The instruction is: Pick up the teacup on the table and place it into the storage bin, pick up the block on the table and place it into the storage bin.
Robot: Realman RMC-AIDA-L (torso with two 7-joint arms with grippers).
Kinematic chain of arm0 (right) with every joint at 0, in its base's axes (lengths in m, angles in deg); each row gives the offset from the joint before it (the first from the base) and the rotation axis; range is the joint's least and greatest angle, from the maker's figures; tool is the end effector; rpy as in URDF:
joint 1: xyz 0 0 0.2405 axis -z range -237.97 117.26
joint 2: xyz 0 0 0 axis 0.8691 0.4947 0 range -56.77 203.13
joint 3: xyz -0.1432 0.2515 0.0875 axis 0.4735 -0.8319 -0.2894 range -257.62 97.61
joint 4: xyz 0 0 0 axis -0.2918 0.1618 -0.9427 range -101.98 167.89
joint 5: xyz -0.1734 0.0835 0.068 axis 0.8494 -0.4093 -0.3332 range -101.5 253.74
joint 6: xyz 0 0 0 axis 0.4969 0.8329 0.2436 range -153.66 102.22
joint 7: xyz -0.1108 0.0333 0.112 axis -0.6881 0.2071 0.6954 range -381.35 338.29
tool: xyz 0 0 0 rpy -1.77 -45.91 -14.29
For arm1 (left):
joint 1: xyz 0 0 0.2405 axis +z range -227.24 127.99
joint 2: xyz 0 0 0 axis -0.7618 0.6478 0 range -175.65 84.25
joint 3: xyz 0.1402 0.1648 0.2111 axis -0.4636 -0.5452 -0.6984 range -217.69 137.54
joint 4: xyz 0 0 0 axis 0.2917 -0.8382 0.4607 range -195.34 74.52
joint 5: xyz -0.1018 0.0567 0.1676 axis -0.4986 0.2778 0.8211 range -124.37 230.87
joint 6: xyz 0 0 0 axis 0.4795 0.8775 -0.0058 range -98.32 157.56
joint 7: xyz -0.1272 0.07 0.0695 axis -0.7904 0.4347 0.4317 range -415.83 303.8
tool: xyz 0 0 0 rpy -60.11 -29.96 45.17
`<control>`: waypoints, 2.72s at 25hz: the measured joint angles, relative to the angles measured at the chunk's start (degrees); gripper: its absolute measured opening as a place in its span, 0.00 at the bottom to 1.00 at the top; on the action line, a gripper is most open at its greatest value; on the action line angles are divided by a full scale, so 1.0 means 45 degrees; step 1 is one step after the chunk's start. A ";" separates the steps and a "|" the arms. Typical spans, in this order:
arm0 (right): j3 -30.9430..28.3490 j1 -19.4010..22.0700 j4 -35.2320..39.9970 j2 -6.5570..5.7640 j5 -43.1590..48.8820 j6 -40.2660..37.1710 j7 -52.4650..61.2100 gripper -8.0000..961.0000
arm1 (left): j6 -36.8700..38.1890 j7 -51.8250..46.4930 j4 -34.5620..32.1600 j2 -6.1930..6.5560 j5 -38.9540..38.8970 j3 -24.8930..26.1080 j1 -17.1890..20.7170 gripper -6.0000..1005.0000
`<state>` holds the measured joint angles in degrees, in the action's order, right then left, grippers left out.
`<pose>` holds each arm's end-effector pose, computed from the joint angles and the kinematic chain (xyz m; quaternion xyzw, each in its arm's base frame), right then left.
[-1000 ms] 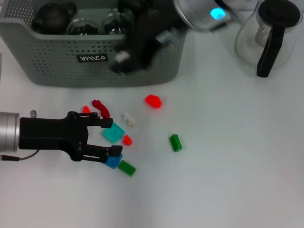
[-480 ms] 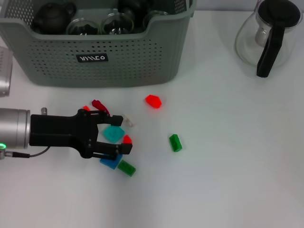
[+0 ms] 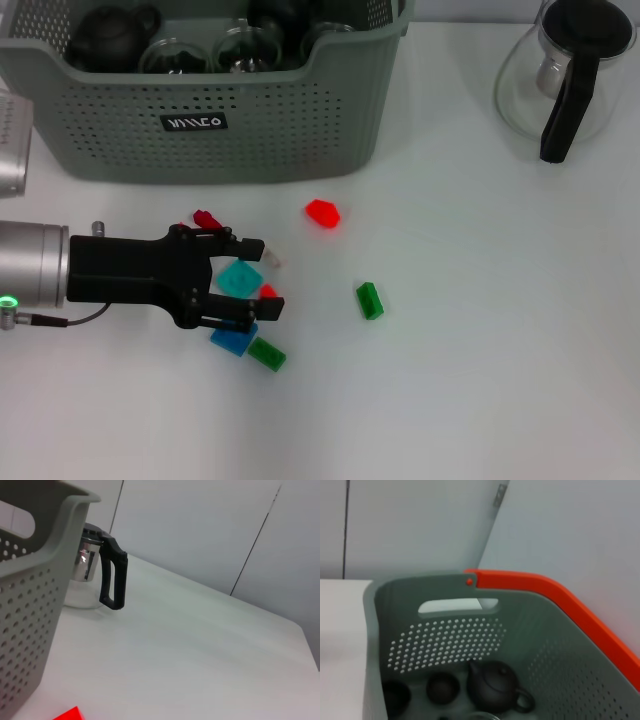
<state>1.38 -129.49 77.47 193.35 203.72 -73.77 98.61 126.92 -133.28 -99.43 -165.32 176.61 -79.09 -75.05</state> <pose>-0.0021 0.4966 -0.1085 -0.9707 -0.0001 0.0371 0.2375 -0.3145 0.2972 -0.0477 -0.9524 -0.2240 -0.1995 0.0542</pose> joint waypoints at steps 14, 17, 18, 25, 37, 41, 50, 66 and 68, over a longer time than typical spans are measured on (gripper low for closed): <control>-0.1964 0.4743 0.7936 -0.0053 -0.2028 -0.7713 -0.1108 0.98 | 0.0473 0.0004 -0.0118 0.0242 -0.0031 0.0474 -0.0034 0.86; -0.2358 0.5835 0.8828 -0.0050 -0.2374 -1.0346 -0.1191 0.98 | 0.0469 0.0008 -0.0118 0.0271 -0.0032 0.0560 -0.0037 0.86; -0.2394 0.6157 0.8951 -0.0044 -0.2366 -1.0995 -0.1188 0.98 | 0.0468 0.0008 -0.0118 0.0278 -0.0032 0.0587 -0.0040 0.86; -0.1680 0.7256 0.7825 -0.0004 -0.1114 -1.1789 -0.1468 0.99 | 0.0482 -0.0065 -0.0118 0.0312 -0.0032 0.0757 -0.0076 0.86; 0.1367 0.5340 0.2426 0.0062 -0.0037 -0.7321 -0.3039 0.98 | 0.0439 -0.0066 -0.0133 0.0258 -0.0030 0.0787 -0.0147 0.86; 0.2408 0.5025 0.1696 0.0092 -0.0055 -0.6093 -0.3292 0.98 | 0.0431 -0.0069 -0.0102 0.0224 -0.0030 0.0863 -0.0150 0.86; 0.3341 0.4845 0.0979 0.0146 -0.0128 -0.4860 -0.3374 0.94 | 0.0421 -0.0075 -0.0037 0.0216 -0.0030 0.0957 -0.0151 0.86; 0.3536 0.4814 0.0393 0.0152 -0.0216 -0.4554 -0.3476 0.86 | 0.0438 -0.0077 -0.0029 0.0131 -0.0030 0.0956 -0.0209 0.86; 0.3537 0.4815 0.0378 0.0152 -0.0215 -0.4535 -0.3476 0.85 | 0.0438 -0.0077 -0.0026 0.0118 -0.0030 0.0956 -0.0200 0.86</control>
<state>17.29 -107.82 79.18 194.03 202.75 -94.17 82.97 128.89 -133.63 -99.55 -164.80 176.47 -74.79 -75.95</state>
